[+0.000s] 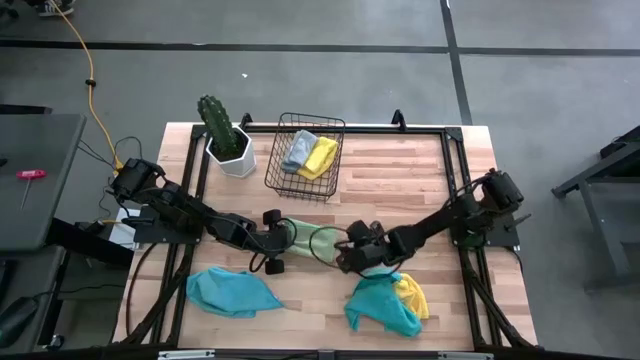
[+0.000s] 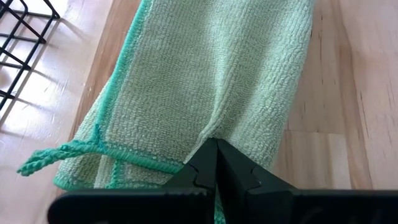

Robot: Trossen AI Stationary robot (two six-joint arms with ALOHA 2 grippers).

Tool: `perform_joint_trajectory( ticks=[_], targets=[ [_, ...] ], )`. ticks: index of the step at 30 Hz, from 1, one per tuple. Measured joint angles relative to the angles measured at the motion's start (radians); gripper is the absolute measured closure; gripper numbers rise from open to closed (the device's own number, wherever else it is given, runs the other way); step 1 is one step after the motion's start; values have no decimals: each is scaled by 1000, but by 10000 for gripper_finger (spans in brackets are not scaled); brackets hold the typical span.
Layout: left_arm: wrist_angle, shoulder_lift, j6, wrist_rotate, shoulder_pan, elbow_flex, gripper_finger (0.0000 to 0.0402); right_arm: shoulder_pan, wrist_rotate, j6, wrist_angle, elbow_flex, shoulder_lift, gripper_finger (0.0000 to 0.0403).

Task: Fold microfiber towels
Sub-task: Put the green microfiber cloth into the black wire basket

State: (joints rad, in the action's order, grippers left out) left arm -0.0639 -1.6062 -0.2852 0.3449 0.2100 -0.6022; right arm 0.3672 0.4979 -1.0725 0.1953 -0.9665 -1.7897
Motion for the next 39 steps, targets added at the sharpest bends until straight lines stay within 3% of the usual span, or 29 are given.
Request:
perform_joint_trajectory(
  ticks=[7, 14, 19, 30, 34, 39],
  targets=[
    [0, 0, 0, -1, 0, 0, 401, -76, -133, -54, -103, 0, 0, 135],
    [0, 0, -3, -1, 0, 0, 401, -81, -139, -162, -125, 0, -39, 135],
    [-2, 0, -4, -2, 0, 0, 401, -81, -167, -185, -286, 0, -115, 135],
    [-6, 0, -8, -2, 0, 0, 401, -86, -88, -192, -375, -1, -153, 137],
    [3, 0, -15, -2, 0, 0, 402, -87, -48, -153, -379, -1, -153, 171],
    [143, 53, -43, -33, 0, -4, 402, -87, -46, -65, -351, -1, -152, 282]
  ],
)
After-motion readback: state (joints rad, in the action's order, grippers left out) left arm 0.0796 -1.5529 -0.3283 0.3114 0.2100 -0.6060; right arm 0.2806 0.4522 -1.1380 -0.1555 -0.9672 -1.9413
